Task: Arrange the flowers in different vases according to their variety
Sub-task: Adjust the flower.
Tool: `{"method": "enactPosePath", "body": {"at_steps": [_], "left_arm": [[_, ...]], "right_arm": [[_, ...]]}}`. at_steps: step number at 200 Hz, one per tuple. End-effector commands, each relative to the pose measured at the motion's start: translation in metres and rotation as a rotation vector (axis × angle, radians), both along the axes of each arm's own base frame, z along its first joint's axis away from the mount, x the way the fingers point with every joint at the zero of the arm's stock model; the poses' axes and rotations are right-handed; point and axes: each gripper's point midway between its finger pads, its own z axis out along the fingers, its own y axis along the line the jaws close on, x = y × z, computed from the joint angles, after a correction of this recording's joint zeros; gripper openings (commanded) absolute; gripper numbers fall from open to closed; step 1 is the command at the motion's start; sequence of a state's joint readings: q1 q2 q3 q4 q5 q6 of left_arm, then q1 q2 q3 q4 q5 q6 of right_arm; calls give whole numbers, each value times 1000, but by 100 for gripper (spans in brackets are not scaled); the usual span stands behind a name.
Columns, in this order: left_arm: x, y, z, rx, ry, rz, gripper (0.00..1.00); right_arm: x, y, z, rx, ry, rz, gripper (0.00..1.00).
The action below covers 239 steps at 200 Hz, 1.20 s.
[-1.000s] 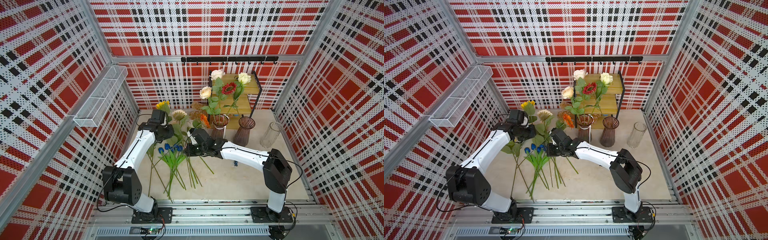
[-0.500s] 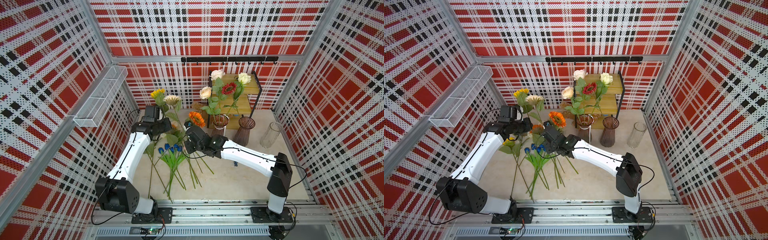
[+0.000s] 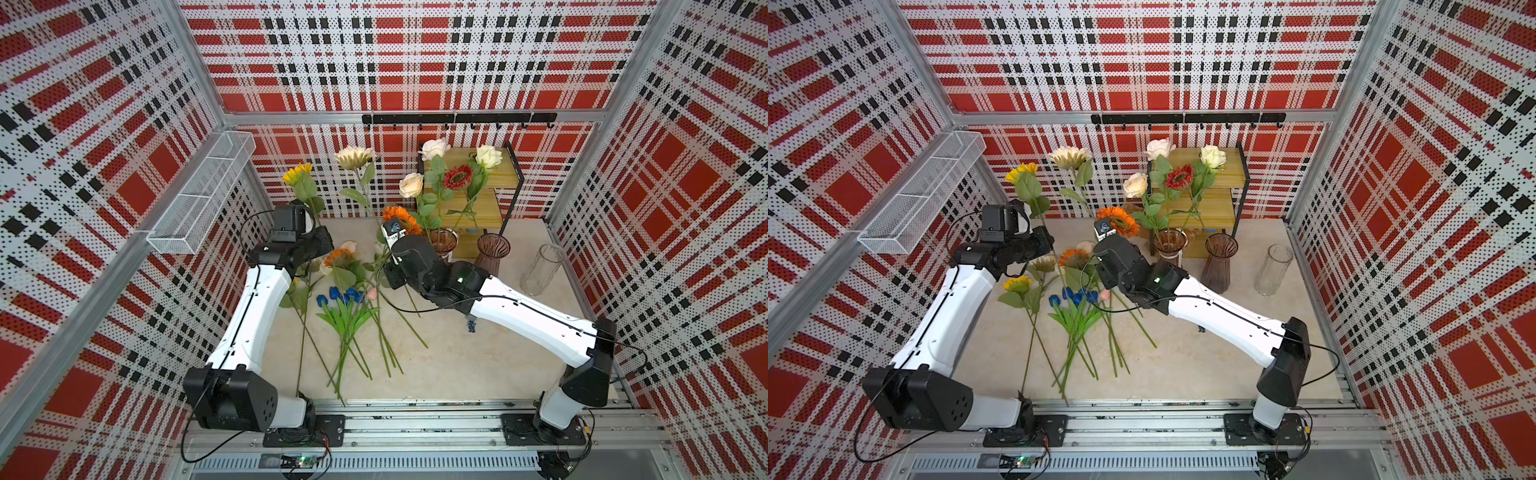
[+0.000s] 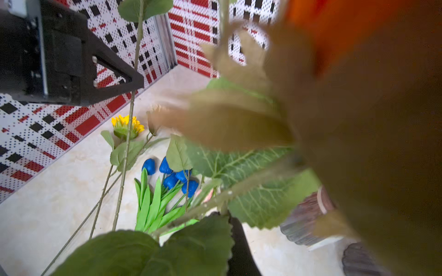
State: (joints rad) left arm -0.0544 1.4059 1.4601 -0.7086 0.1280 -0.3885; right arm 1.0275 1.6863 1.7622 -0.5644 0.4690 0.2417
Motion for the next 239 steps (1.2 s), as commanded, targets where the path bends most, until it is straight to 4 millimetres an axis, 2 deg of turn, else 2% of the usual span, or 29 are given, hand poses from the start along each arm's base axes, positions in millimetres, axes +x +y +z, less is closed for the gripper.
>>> {"method": "enactPosePath", "body": {"at_steps": [1, 22, 35, 52, 66, 78, 88, 115, 138, 152, 175, 194, 208, 215, 239], "left_arm": [[2, 0, 16, 0, -50, -8, 0], [2, 0, 22, 4, -65, -3, 0], [3, 0, 31, 7, -86, 0, 0], [5, -1, 40, 6, -105, -1, 0], [6, -3, 42, 2, -110, -4, 0], [6, -3, 42, 2, -110, -3, 0], [4, -2, 43, 7, -112, 5, 0], [1, 3, 39, 22, -105, 24, 0], [-1, 4, 39, 30, -101, 29, 0], [-2, 6, 45, 39, -112, 38, 0], [-6, 10, 65, 70, -153, 65, 0], [-7, 10, 84, 73, -193, 73, 0], [-6, 10, 89, 75, -196, 76, 0], [-5, 9, 90, 75, -197, 74, 0], [-3, 1, 93, 82, -204, 64, 0]], "right_arm": [[-7, -5, 55, 39, -139, 19, 0], [-7, -7, 63, 33, -169, 22, 0], [-10, 8, 56, 14, -156, 98, 0], [-11, 42, 14, -81, -71, 211, 0], [0, 49, -33, -181, 16, 169, 0], [8, 45, -61, -249, 43, 121, 0], [13, 38, -71, -270, 58, 89, 0], [24, 12, -68, -282, 46, 22, 0], [33, -9, -76, -339, 74, -20, 0], [32, -15, -67, -337, 55, -31, 0], [25, -24, -32, -269, -5, -49, 0], [19, -38, 7, -251, -106, -107, 0], [11, -49, 41, -218, -196, -146, 0], [7, -58, 59, -198, -245, -174, 0], [-3, -95, 104, -135, -349, -267, 0]]}}
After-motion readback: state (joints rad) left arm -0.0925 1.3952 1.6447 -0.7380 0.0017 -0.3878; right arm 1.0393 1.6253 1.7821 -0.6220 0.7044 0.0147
